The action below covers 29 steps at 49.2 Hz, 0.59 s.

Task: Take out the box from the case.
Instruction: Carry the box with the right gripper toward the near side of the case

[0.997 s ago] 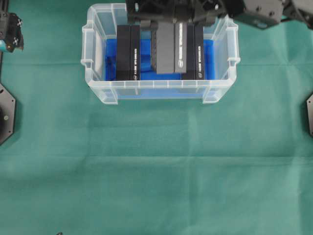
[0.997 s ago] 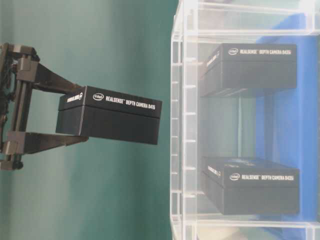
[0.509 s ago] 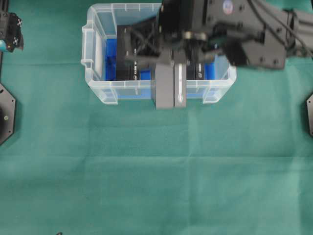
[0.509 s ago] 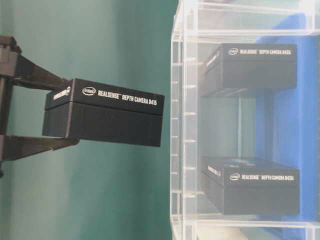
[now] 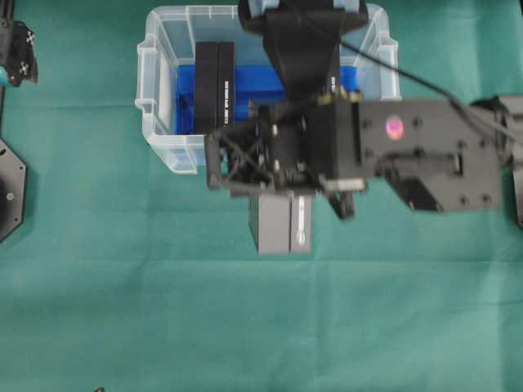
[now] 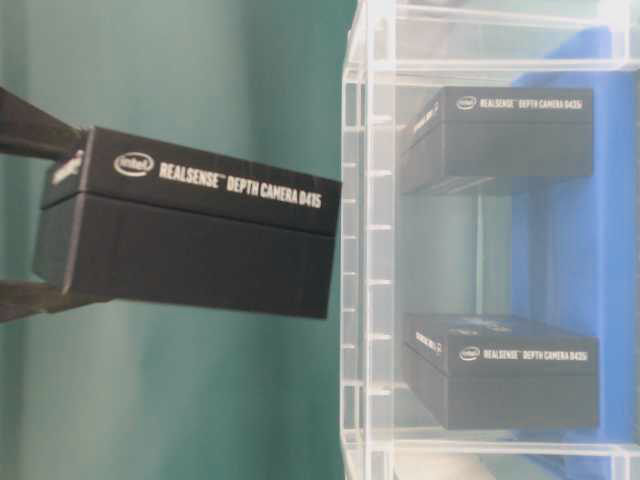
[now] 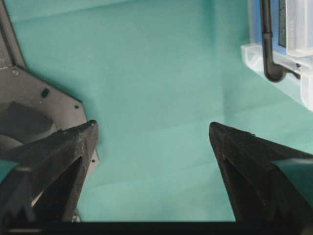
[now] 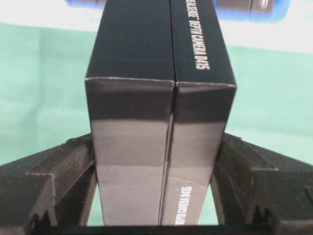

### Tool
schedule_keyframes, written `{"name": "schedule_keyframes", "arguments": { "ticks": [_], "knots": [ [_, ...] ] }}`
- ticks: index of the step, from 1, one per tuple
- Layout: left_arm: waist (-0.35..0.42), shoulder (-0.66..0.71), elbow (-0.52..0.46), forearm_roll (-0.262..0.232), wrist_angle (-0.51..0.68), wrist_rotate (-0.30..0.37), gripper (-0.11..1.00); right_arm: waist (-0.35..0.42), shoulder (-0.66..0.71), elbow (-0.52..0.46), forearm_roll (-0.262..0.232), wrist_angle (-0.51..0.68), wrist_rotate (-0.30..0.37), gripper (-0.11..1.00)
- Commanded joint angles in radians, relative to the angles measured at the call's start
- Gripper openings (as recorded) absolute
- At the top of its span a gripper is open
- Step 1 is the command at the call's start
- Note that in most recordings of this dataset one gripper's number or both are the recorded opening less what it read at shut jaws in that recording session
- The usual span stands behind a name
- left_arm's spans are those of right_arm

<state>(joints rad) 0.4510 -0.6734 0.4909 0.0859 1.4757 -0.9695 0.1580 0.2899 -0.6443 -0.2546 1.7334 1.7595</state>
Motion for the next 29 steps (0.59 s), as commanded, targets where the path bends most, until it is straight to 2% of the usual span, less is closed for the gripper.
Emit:
{"name": "schedule_keyframes", "arguments": {
  "ticks": [1, 13, 29],
  "knots": [
    [0.003, -0.003, -0.02, 0.002, -0.002, 0.0, 0.96, 0.038, -0.035, -0.031, -0.006, 0.002, 0.026, 0.68],
    [0.003, -0.003, -0.02, 0.003, -0.002, 0.0, 0.96, 0.092, -0.028, -0.029, -0.005, 0.002, 0.092, 0.68],
    [0.003, -0.005, -0.02, 0.003, -0.002, -0.005, 0.96, 0.095, -0.025, -0.029, -0.003, 0.002, 0.092, 0.68]
  ]
}}
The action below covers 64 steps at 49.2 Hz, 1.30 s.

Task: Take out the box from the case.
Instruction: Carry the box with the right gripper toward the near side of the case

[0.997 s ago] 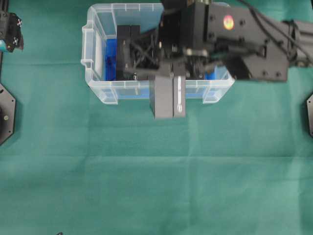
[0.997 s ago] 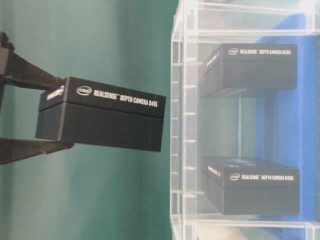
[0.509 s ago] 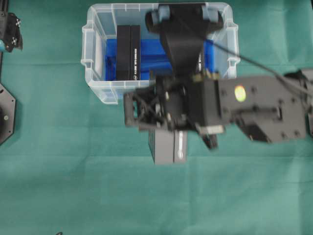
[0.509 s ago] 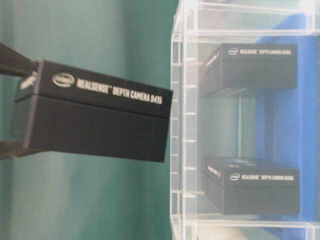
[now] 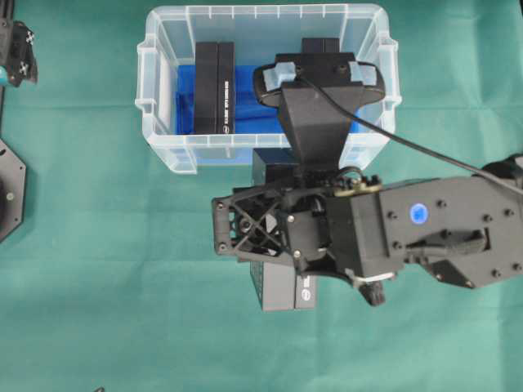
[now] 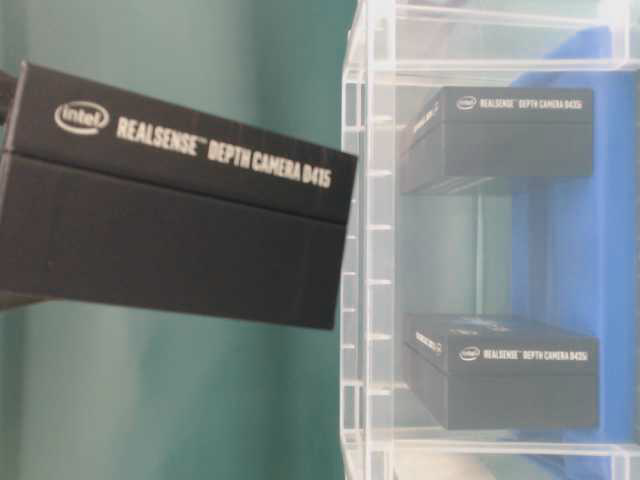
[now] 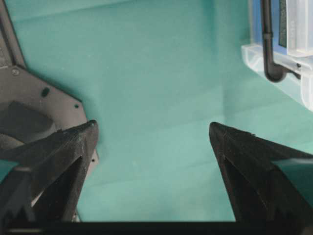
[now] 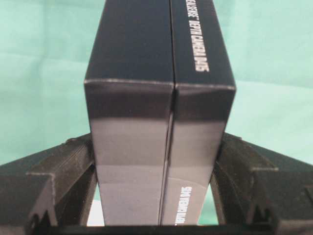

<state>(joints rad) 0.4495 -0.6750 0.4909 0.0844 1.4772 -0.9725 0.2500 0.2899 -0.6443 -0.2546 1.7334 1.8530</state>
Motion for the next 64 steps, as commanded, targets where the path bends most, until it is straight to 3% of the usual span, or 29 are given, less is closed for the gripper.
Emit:
{"name": "schedule_keyframes", "arguments": {
  "ticks": [1, 22, 42, 64],
  "knots": [
    [0.005, -0.002, -0.02, 0.005, -0.003, -0.002, 0.96, 0.003, -0.023, -0.029, -0.003, 0.002, -0.002, 0.68],
    [0.005, -0.005, -0.018, 0.003, -0.002, 0.0, 0.96, 0.0, 0.02, 0.046, 0.021, -0.023, 0.0, 0.68],
    [0.005, -0.014, -0.014, 0.002, 0.0, -0.003, 0.96, -0.011, 0.02, 0.264, 0.071, -0.244, 0.012, 0.68],
    [0.003, -0.012, -0.014, 0.002, 0.0, -0.003, 0.96, -0.017, 0.02, 0.436, 0.086, -0.416, 0.025, 0.68]
  ]
}}
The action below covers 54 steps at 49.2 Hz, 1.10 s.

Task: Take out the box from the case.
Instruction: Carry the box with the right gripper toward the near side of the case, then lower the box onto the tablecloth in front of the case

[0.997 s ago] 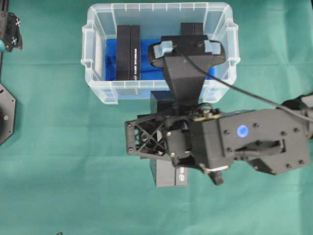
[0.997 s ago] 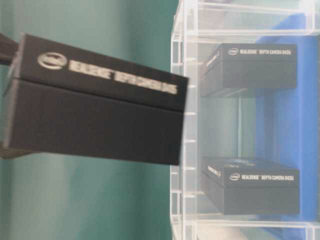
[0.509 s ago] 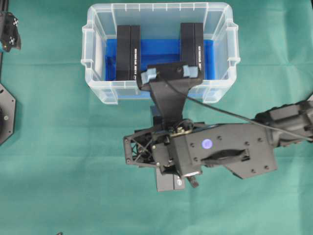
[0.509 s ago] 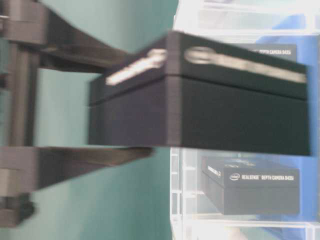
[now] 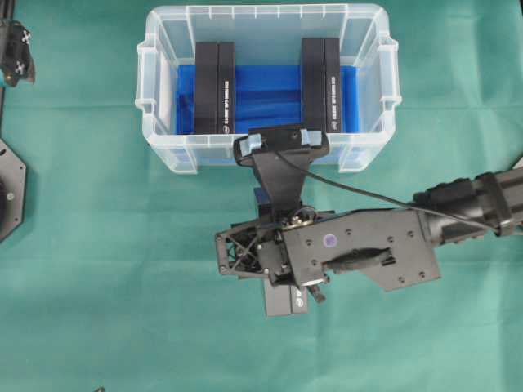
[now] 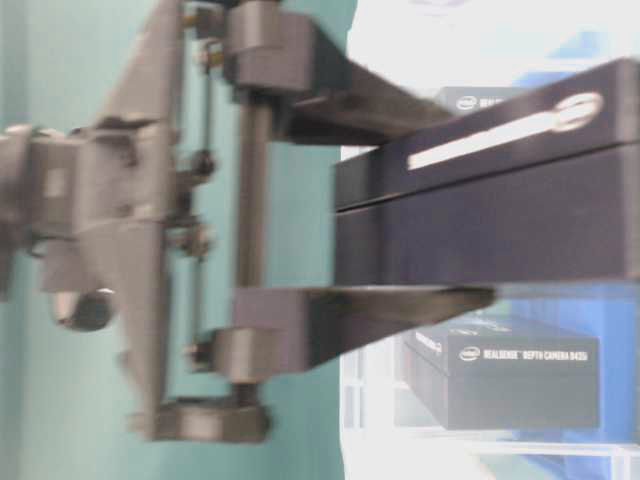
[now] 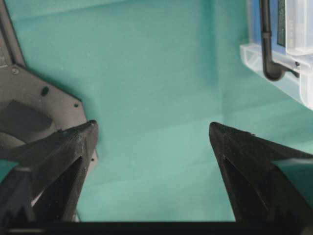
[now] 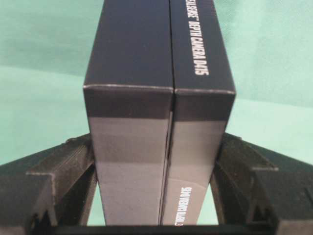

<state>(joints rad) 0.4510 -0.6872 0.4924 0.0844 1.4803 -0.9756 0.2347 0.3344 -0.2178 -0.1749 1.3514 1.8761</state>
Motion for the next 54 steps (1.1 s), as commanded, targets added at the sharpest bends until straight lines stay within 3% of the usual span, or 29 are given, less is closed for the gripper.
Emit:
{"name": "schedule_keyframes", "arguments": {
  "ticks": [1, 10, 23, 54],
  "knots": [
    [0.003, 0.0, -0.015, 0.002, -0.003, 0.0, 0.96, -0.003, -0.025, 0.021, 0.008, -0.051, 0.003, 0.68],
    [0.003, 0.0, -0.015, 0.002, -0.003, 0.0, 0.96, -0.006, -0.025, 0.084, 0.012, -0.14, 0.031, 0.68],
    [0.002, 0.003, -0.014, 0.002, -0.003, -0.002, 0.96, -0.009, -0.025, 0.135, 0.011, -0.206, 0.02, 0.68],
    [0.003, 0.005, -0.014, 0.002, -0.003, 0.003, 0.96, -0.005, -0.031, 0.141, 0.02, -0.215, 0.018, 0.68]
  ]
}}
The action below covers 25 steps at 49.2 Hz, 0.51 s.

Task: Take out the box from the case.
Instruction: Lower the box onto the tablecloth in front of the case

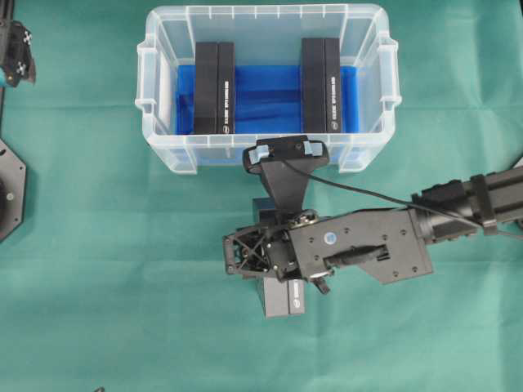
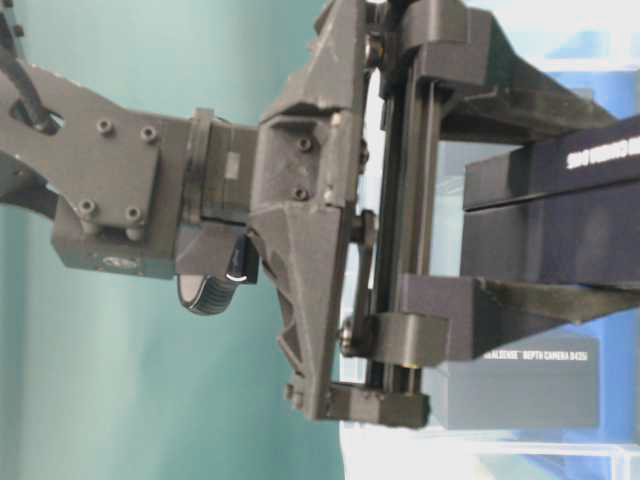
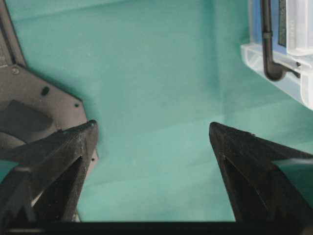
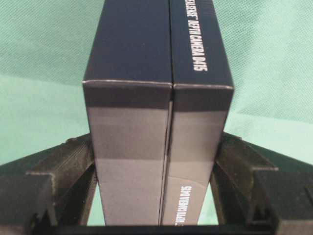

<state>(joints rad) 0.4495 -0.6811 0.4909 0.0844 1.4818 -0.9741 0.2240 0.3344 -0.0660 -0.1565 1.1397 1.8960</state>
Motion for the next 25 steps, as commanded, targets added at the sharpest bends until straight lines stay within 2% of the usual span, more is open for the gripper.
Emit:
{"name": "schedule_keyframes", "arguments": {
  "ticks": [1, 12, 19, 25],
  "knots": [
    [0.003, -0.003, -0.012, 0.002, -0.005, 0.002, 0.96, 0.008, -0.032, -0.011, 0.002, -0.002, -0.002, 0.68],
    [0.005, -0.003, -0.012, 0.002, -0.009, 0.002, 0.96, 0.009, -0.031, -0.011, -0.002, 0.003, 0.0, 0.68],
    [0.005, -0.008, -0.011, 0.002, -0.009, 0.002, 0.96, 0.009, -0.032, -0.014, -0.009, 0.005, 0.002, 0.94],
    [0.005, -0.008, -0.011, 0.002, -0.009, 0.002, 0.96, 0.009, -0.032, -0.017, -0.02, 0.005, 0.008, 0.95]
  ]
}}
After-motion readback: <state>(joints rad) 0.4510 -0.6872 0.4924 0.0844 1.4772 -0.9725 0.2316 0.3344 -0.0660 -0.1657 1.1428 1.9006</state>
